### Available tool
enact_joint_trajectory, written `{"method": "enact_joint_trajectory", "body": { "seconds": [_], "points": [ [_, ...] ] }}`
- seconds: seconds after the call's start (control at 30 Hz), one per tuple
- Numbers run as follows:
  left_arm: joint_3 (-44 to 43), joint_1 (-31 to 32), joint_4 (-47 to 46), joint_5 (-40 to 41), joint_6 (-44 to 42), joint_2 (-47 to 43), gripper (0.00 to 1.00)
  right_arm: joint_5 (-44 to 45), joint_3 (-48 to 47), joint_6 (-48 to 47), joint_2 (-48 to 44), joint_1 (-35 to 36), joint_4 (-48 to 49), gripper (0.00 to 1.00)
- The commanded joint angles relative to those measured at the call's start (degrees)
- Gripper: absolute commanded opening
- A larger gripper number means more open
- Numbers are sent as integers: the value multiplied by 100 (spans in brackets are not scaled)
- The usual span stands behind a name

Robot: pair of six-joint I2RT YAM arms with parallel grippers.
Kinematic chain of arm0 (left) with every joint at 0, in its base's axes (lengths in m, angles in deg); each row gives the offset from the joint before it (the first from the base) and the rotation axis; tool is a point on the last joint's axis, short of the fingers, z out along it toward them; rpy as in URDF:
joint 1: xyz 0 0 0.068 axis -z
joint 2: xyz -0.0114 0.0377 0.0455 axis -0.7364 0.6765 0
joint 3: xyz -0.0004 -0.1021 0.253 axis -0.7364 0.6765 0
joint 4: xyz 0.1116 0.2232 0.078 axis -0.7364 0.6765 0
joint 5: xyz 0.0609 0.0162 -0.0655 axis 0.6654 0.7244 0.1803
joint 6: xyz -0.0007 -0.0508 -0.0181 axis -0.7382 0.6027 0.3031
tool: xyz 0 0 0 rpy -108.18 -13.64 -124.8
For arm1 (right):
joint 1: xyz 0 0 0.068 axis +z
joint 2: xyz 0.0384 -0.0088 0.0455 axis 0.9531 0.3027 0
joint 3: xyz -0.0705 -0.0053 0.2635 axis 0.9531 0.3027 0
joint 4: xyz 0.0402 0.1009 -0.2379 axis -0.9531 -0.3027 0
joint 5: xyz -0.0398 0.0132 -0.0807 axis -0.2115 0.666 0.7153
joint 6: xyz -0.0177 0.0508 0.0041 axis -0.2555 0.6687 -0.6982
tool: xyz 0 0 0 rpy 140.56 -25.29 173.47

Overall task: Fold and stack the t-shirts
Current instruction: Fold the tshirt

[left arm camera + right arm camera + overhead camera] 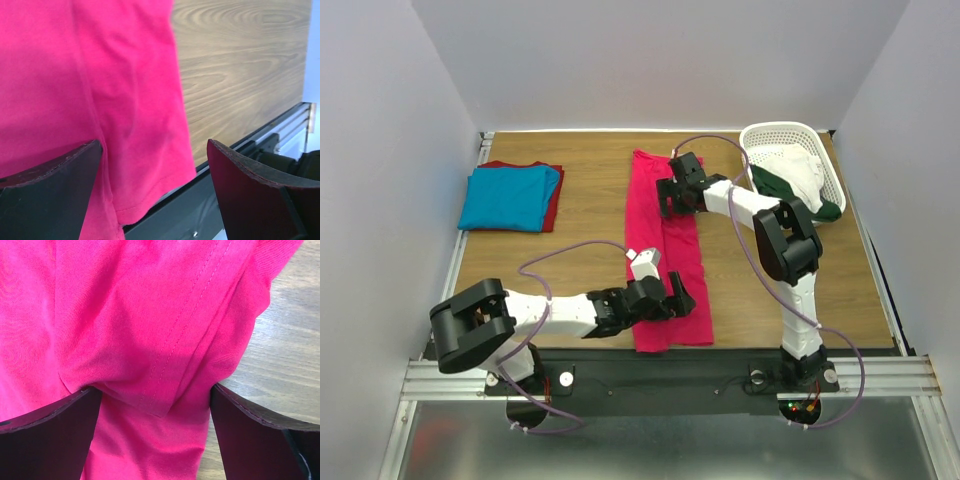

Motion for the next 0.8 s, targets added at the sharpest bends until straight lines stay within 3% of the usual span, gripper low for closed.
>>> {"method": "enact_joint_trajectory", "body": {
  "seconds": [0.0, 0.17, 0.37, 0.67, 0.77],
  "points": [
    [-320, 20, -129, 298, -506, -293, 99, 210, -26, -125, -434, -54, 45, 93],
    [-241, 28, 239, 631, -841, -926, 99, -130, 746, 383, -1533, -54, -52, 93],
    [462, 28, 1267, 1045, -350, -1928, 99, -98, 2439, 989, -3324, 95, -96, 94],
    [1068, 142, 2305, 642, 213, -2526, 98, -334, 4851, 2430, -5637, 1043, -596, 91],
    [1227, 152, 2393, 519, 346, -2685, 97, -309, 5316, 2853, -5929, 1562, -789, 88]
  ]
}}
